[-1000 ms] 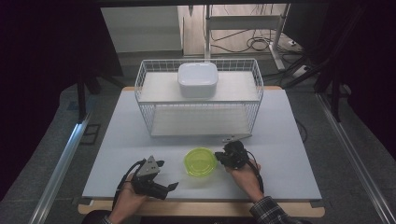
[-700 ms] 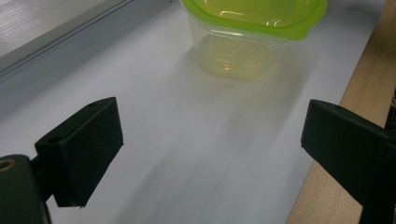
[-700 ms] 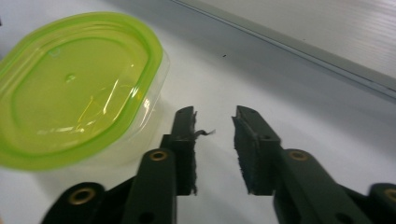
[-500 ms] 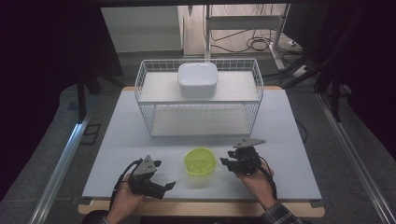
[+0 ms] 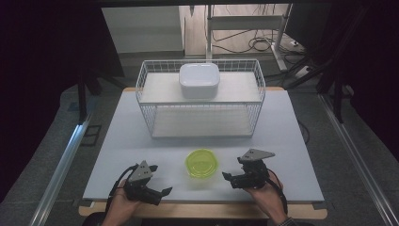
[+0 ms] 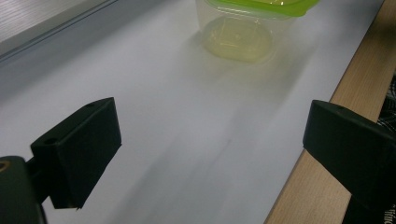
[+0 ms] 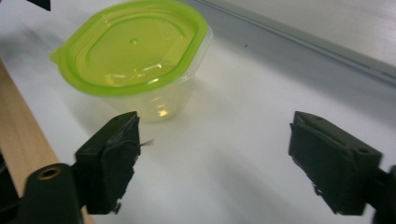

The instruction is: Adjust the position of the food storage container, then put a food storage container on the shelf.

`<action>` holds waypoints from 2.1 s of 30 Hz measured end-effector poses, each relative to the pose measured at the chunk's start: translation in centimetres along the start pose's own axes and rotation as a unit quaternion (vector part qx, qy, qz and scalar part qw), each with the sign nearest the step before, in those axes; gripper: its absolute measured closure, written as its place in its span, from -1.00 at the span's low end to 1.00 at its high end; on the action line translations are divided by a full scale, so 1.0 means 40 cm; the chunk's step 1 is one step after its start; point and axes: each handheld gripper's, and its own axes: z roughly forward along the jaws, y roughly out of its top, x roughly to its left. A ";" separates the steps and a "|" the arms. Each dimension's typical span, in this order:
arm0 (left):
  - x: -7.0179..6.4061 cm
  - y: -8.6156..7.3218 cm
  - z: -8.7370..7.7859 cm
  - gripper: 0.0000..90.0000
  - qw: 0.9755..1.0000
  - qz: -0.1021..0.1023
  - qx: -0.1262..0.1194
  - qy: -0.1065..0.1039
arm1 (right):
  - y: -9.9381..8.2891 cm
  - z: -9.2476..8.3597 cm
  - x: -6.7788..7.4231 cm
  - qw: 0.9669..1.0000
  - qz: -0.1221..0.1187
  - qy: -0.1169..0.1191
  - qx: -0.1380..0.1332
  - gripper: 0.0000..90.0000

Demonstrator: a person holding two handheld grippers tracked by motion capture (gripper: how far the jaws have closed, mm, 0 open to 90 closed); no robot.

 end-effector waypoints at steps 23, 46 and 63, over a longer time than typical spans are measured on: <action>-0.002 0.000 0.003 -0.92 1.000 0.005 -0.003 -0.002 | -0.002 0.005 -0.002 1.000 0.012 0.002 0.003 -0.93; -0.003 0.000 0.005 -0.92 1.000 0.006 -0.001 0.000 | 0.049 0.029 -0.004 0.998 0.050 0.043 -0.006 -0.48; -0.005 0.001 0.006 -0.91 1.000 0.011 -0.003 0.004 | 0.086 0.090 -0.045 0.982 0.155 0.103 0.012 0.09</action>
